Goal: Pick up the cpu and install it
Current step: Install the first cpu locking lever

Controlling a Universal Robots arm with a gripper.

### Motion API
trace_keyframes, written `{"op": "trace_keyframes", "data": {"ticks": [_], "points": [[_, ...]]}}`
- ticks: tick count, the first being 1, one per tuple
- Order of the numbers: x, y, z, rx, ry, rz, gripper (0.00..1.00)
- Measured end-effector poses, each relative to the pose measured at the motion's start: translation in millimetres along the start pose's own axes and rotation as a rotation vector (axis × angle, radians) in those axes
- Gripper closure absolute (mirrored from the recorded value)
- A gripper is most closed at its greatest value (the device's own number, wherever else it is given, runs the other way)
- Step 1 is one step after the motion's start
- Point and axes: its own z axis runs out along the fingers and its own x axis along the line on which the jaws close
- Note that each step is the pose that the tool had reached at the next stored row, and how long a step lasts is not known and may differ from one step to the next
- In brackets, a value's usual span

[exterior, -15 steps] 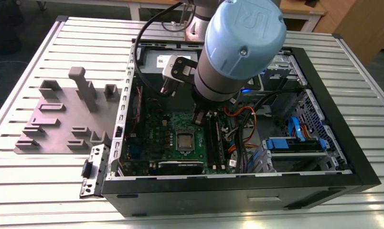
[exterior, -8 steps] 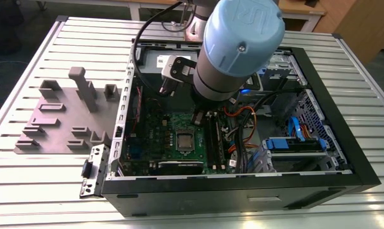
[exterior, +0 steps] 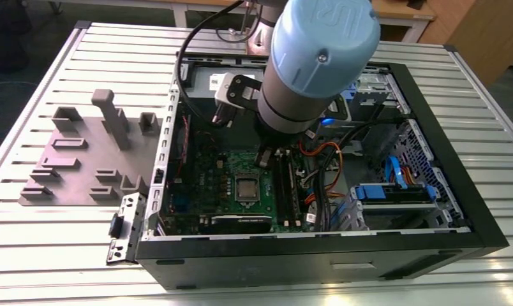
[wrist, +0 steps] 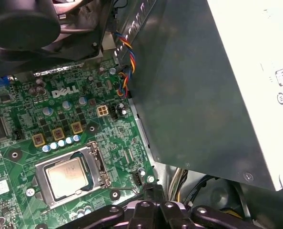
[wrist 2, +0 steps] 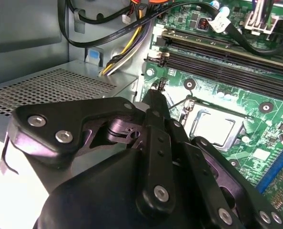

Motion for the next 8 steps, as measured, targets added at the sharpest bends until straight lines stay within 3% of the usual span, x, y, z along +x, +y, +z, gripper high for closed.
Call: {"op": "trace_keyframes", "data": {"ticks": [3,8], "points": [[-0.5,0.2,-1.1,0.0014,0.0030,0.000,0.89],[-0.9,0.5,-2.8,0.0103,0.0275,0.000,0.89]]}}
